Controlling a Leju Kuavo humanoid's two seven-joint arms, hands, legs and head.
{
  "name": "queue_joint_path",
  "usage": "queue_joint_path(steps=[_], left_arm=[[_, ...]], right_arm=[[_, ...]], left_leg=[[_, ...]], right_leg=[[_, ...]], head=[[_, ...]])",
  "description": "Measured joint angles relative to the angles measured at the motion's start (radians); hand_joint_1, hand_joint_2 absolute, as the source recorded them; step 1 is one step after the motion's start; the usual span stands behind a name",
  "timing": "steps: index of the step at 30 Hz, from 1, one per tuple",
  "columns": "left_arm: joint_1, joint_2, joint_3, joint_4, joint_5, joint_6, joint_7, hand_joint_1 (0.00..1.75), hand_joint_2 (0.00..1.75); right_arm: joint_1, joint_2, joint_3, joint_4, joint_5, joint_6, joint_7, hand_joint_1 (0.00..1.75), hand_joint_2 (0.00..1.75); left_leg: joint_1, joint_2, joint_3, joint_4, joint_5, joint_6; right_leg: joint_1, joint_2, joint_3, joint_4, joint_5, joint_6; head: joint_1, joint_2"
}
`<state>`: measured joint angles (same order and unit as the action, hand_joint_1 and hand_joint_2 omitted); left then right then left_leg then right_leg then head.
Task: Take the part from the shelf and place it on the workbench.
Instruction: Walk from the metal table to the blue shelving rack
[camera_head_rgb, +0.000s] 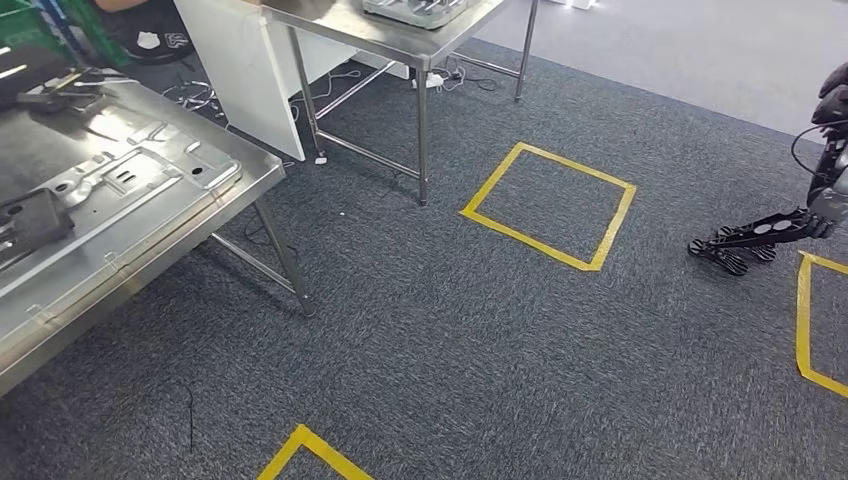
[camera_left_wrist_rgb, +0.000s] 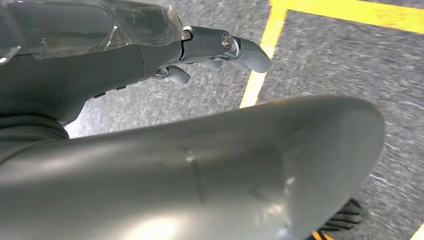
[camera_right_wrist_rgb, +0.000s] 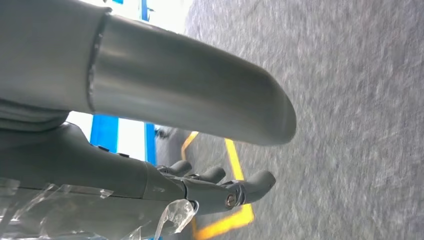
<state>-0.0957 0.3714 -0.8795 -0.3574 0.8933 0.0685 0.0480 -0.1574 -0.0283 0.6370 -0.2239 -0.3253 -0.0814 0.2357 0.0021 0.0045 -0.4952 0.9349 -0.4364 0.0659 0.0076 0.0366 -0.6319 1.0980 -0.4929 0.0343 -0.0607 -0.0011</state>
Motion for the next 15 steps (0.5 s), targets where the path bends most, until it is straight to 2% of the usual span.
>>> queue_joint_path(steps=[1,2,3,4,5,7,8,9,11,12,13,14,15], left_arm=[[0.002,0.0,-0.004,0.0,-0.002,0.0,-0.001,0.0,0.0],[0.004,0.0,-0.009,0.0,-0.003,0.0,-0.002,0.0,0.0],[0.005,0.0,-0.014,0.0,-0.005,0.0,-0.003,0.0,0.0],[0.004,0.0,-0.017,0.0,-0.006,0.0,-0.004,0.0,0.0],[0.003,0.001,-0.021,0.0,-0.007,0.0,-0.005,0.0,0.0],[0.0,0.0,-0.027,0.0,-0.008,0.001,-0.009,0.0,0.0],[0.0,0.0,-0.032,0.0,-0.01,0.004,-0.011,0.0,0.0],[-0.001,-0.001,-0.037,0.0,-0.011,0.012,-0.013,0.0,0.0],[-0.004,-0.011,-0.045,-0.001,-0.014,0.04,-0.016,0.0,0.0],[-0.007,-0.018,-0.047,-0.001,-0.014,0.058,-0.018,0.0,0.0],[-0.008,-0.028,-0.05,-0.002,-0.013,0.074,-0.021,0.0,0.0],[-0.008,-0.037,-0.054,-0.002,-0.012,0.091,-0.024,0.0,0.0],[-0.007,-0.047,-0.059,-0.002,-0.013,0.108,-0.028,0.0,0.0]], right_arm=[[0.001,0.001,0.0,0.0,-0.003,-0.002,-0.002,0.0,0.0],[0.002,0.001,0.0,0.0,-0.006,-0.003,-0.003,0.0,0.0],[0.003,0.002,0.0,0.0,-0.008,-0.004,-0.004,0.0,0.0],[0.006,0.002,0.0,0.0,-0.009,-0.005,-0.006,0.0,0.0],[0.008,0.002,0.0,0.0,-0.01,-0.005,-0.006,0.0,0.0],[0.011,0.001,0.0,0.001,-0.012,-0.008,-0.006,0.0,0.0],[0.012,0.001,0.0,0.001,-0.012,-0.01,-0.004,0.0,0.0],[0.014,0.001,0.0,0.001,-0.012,-0.013,-0.003,0.0,0.0],[0.019,0.002,0.0,0.001,-0.012,-0.019,0.0,0.0,0.0],[0.022,0.003,0.0,0.001,-0.012,-0.022,0.0,0.0,0.0],[0.023,0.004,0.0,0.001,-0.013,-0.025,0.0,0.0,0.0],[0.023,0.006,0.0,0.001,-0.013,-0.027,0.0,0.0,0.0],[0.022,0.009,0.0,0.001,-0.015,-0.03,0.0,0.0,0.0]], left_leg=[[-0.001,0.013,-0.002,0.0,0.0,0.002],[-0.003,0.028,-0.004,0.001,0.0,0.003],[-0.004,0.041,-0.005,0.001,0.0,0.003],[-0.004,0.053,-0.005,0.001,0.0,0.002],[-0.004,0.065,-0.004,0.001,-0.001,0.001],[-0.007,0.087,0.0,0.003,-0.004,-0.004],[-0.01,0.096,0.002,0.004,-0.006,-0.008],[-0.012,0.107,0.003,0.004,-0.009,-0.013],[-0.014,0.128,0.006,0.003,-0.011,-0.024],[-0.012,0.125,0.008,0.007,-0.015,-0.03],[-0.01,0.106,0.004,0.023,-0.028,-0.037],[-0.006,0.077,-0.011,0.061,-0.054,-0.044],[-0.002,0.045,-0.037,0.122,-0.088,-0.05]], right_leg=[[-0.003,-0.016,-0.036,0.077,-0.039,0.004],[-0.006,-0.023,-0.066,0.144,-0.066,0.007],[-0.008,-0.026,-0.079,0.179,-0.074,0.01],[-0.01,-0.029,-0.069,0.17,-0.062,0.011],[-0.011,-0.036,-0.038,0.119,-0.034,0.011],[-0.008,-0.076,0.054,-0.043,0.025,0.006],[-0.006,-0.091,0.085,-0.103,0.041,0.001],[-0.003,-0.1,0.1,-0.136,0.048,-0.005],[-0.001,-0.081,0.098,-0.145,0.051,-0.015],[-0.003,-0.07,0.098,-0.147,0.054,-0.019],[-0.005,-0.06,0.097,-0.149,0.057,-0.024],[-0.008,-0.051,0.097,-0.151,0.06,-0.029],[-0.009,-0.041,0.096,-0.152,0.063,-0.032]], head=[[0.001,0.0],[0.001,0.0],[0.001,0.0],[0.001,0.0],[0.0,0.0],[0.0,0.0],[0.0,0.0],[0.0,0.0],[0.0,0.0],[0.0,0.0],[0.0,0.0],[-0.001,0.0],[-0.001,0.0]])
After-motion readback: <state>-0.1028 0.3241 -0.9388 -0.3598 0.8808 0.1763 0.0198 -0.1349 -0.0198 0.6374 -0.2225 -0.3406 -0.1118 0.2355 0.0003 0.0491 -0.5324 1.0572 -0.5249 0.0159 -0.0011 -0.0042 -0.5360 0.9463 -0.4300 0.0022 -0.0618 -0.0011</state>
